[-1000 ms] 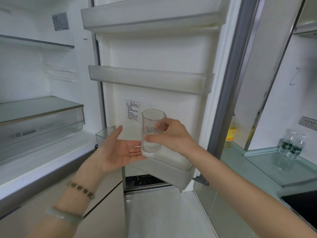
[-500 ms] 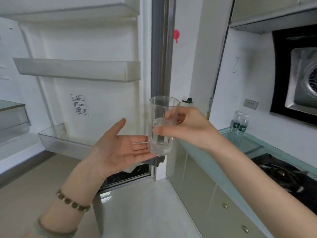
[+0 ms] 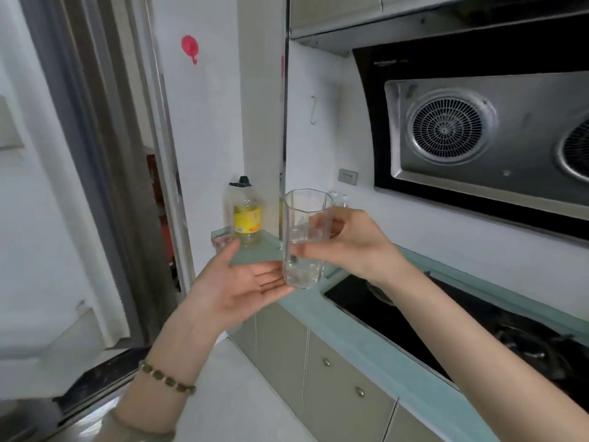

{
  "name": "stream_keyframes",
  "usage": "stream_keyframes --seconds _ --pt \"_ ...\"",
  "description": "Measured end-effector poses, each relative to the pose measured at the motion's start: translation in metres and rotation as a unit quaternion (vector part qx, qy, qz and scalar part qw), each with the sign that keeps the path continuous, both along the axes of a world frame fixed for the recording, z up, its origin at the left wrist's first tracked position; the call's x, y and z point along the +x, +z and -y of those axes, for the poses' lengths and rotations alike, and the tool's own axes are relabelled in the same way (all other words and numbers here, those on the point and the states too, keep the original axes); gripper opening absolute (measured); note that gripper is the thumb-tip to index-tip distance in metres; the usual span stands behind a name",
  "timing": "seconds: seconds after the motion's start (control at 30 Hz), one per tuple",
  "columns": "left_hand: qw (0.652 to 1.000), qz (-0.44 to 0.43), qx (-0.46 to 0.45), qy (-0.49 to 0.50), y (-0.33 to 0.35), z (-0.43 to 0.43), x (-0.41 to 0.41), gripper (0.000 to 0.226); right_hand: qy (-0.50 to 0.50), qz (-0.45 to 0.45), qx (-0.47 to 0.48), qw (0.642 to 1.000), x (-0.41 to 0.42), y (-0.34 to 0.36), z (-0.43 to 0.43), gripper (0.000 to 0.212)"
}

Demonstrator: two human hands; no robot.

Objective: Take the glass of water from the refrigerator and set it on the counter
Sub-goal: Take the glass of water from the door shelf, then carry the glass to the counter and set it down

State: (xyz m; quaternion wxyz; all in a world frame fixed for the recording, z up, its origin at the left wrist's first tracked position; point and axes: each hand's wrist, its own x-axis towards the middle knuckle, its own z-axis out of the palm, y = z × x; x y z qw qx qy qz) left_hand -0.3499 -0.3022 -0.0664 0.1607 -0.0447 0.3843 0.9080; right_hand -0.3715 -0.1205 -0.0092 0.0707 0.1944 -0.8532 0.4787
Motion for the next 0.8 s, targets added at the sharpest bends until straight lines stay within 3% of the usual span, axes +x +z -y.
stream_keyframes --seconds 0.33,0.7,0.8 --pt "0.997 0.040 0.002 -0.064 -0.020 -0.040 -0.168 0.082 -0.081 0.010 0.001 0.997 -0.142 -0.027 -0.040 0.062" --pt "0.993 0.076 0.046 -0.081 -0.045 -0.048 -0.349 0.079 -0.132 0.002 -0.010 0.991 -0.302 -0.053 -0.042 0.062" --pt "0.990 0.087 0.060 -0.096 -0.061 -0.048 -0.394 0.079 -0.144 0.010 -0.004 0.990 -0.340 -0.064 -0.043 0.054"
